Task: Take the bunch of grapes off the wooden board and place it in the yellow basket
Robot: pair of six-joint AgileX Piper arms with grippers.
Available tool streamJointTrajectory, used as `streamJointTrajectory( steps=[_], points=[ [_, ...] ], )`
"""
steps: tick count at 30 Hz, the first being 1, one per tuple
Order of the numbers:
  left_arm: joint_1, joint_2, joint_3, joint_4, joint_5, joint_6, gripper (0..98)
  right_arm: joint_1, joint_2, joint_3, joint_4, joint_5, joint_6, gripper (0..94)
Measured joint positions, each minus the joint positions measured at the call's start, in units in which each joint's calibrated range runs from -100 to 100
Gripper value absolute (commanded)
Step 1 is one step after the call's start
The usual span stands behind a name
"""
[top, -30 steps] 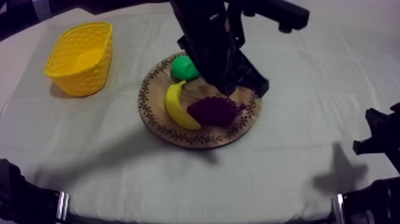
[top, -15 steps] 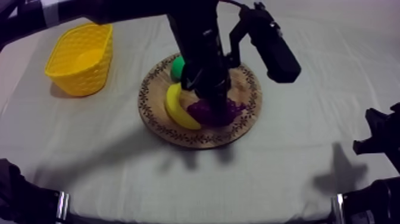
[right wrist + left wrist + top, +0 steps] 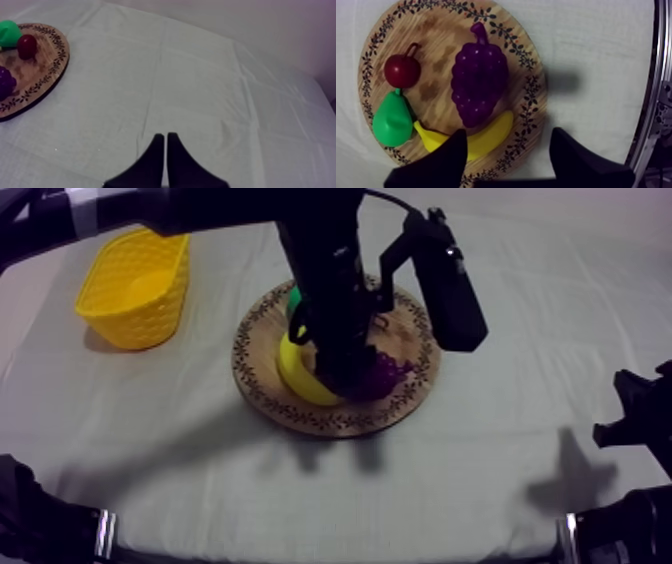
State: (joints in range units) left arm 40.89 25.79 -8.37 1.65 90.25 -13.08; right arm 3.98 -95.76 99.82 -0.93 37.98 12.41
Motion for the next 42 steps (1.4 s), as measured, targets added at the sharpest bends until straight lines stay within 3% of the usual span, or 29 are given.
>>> streamJointTrajectory(
  steps=[15, 29, 42],
  points=[
    [1.14, 7.40, -2.23, -1.07, -2.43, -2.95, 72.5, 0.00, 0.00, 0.00, 0.00, 0.00, 0.00, 0.3],
    [-0.70, 13.69, -5.24, -0.93, -5.75, -5.65, 74.0, 0.00, 0.00, 0.00, 0.00, 0.00, 0.00, 0.3],
    [-1.60, 18.32, -9.35, -0.71, -5.92, -6.27, 79.1, 0.00, 0.00, 0.00, 0.00, 0.00, 0.00, 0.3]
  ],
)
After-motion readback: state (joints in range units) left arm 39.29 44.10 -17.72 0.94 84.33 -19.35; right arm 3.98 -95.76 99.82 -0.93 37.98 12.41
